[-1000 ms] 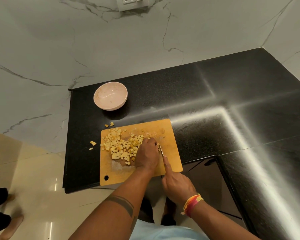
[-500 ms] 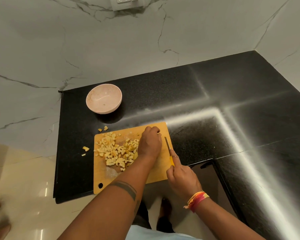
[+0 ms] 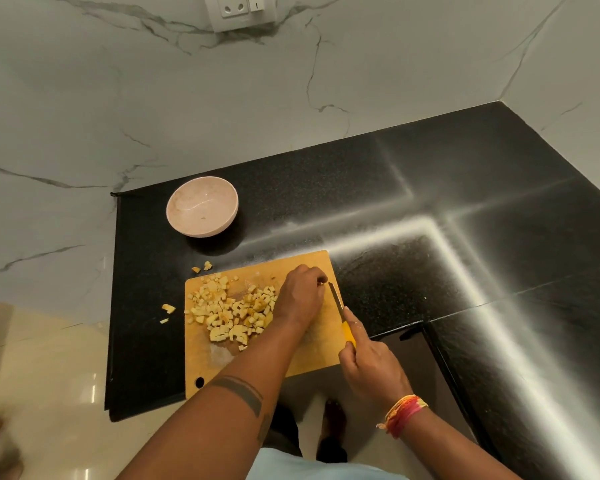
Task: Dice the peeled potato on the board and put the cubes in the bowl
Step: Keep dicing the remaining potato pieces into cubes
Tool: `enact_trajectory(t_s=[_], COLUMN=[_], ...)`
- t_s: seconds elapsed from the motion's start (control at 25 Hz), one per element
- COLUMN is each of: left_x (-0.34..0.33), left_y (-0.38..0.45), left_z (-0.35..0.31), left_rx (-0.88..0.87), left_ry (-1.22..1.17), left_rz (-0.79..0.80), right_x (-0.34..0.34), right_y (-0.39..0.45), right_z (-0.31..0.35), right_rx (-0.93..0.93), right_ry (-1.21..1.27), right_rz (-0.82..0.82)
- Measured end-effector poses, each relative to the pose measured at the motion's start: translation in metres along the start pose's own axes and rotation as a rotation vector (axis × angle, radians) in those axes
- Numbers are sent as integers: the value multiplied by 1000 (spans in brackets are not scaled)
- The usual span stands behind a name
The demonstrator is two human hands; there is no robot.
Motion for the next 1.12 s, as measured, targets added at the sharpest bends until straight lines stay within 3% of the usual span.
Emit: enact_trajectory(t_s=[0.2, 0.44, 0.8, 1.12], left_x=[-7, -7, -13, -11], left_y=[-34, -42, -45, -49], left_z=[10, 13, 10, 10], left_rx=[-43, -34, 70, 91], left_ry=[54, 207, 179, 107], left_rz=[69, -1, 1, -36], right_x=[-9, -11, -12, -18], right_y=[-16, -29, -3, -38], right_z=[-3, -4, 10, -10], right_rx=[16, 13, 4, 15], right_ry=[5, -55, -250, -228], right_rz=[28, 54, 131, 149])
Point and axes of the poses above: each hand's wrist, its own y-axis towards the middle knuckle, its own x-axis out of the back of the hand, z = x × y, the point moved 2 cm from there along y, towards the middle knuckle, and after that the axes turned 4 degrees about z, right-handed, at the moved point
